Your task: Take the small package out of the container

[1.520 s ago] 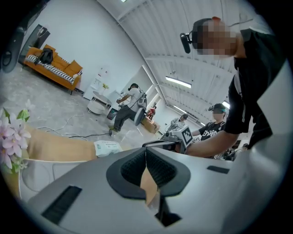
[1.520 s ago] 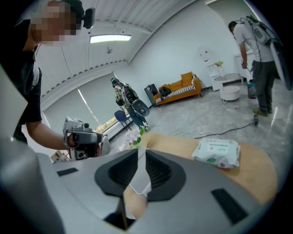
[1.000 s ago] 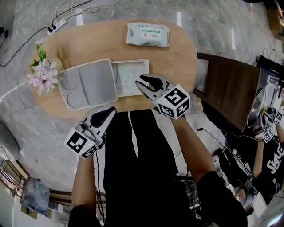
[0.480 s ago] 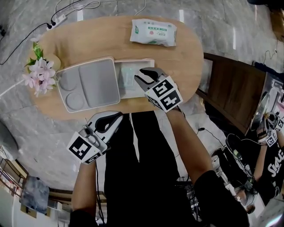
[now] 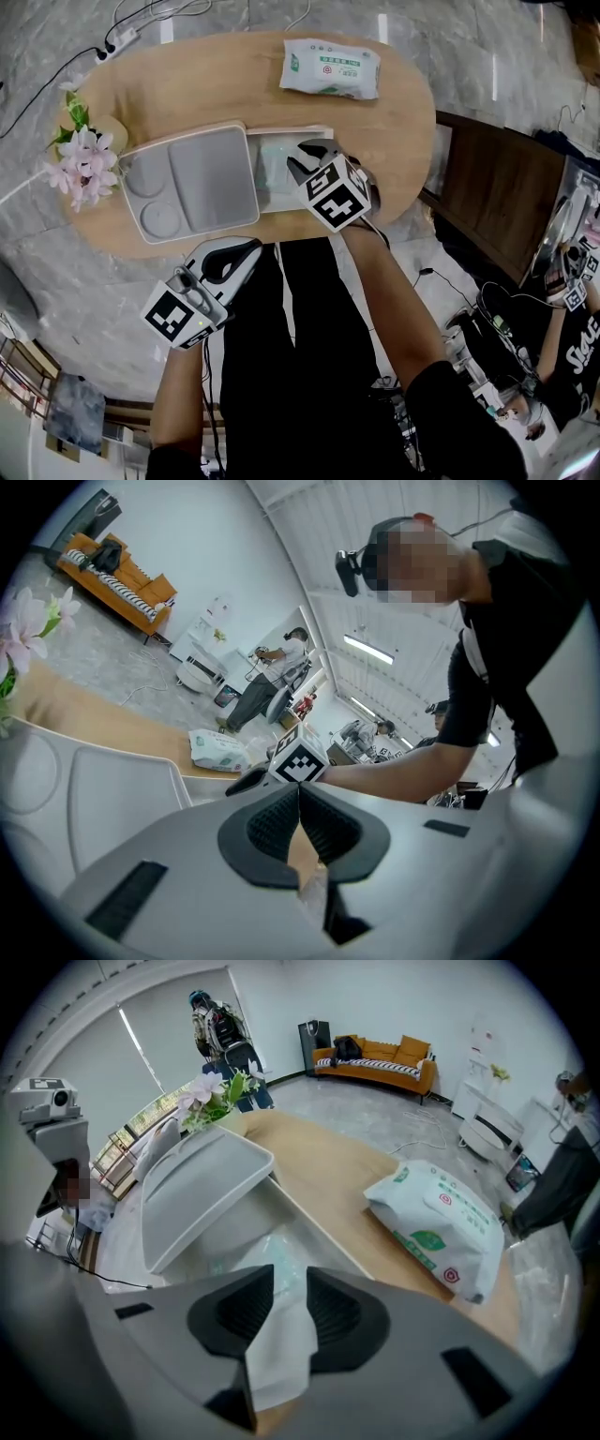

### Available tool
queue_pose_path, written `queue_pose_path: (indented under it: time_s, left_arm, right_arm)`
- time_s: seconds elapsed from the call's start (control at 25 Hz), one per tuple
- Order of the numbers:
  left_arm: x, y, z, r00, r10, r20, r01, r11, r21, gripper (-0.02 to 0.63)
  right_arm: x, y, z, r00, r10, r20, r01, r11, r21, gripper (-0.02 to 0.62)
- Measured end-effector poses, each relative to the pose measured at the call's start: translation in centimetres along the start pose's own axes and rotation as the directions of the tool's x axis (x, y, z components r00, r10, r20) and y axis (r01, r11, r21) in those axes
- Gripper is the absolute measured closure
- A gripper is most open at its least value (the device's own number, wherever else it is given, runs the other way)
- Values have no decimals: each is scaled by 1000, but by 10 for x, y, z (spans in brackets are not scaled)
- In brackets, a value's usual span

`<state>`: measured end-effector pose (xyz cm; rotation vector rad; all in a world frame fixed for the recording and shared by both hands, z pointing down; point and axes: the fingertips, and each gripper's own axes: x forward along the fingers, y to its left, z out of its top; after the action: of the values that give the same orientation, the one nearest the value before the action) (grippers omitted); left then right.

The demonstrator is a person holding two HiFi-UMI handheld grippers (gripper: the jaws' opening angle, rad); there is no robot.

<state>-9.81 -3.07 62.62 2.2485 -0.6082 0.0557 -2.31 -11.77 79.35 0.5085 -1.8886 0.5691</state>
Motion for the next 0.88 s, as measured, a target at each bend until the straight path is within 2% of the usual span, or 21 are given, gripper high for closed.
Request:
queue_pose_path:
  time_s: [0.4,0.88]
  left_arm:
    - [-2,6,1,1000,-19,4,19,1000,-19,589]
    - [-1,9,4,1000,-25,15,25,999,-35,589]
  right_arm:
    - [16,-2,1,996,-34,-87,28,997,-66,479]
    - [28,-5,-4,984,-24,-177,11,997,-78,482]
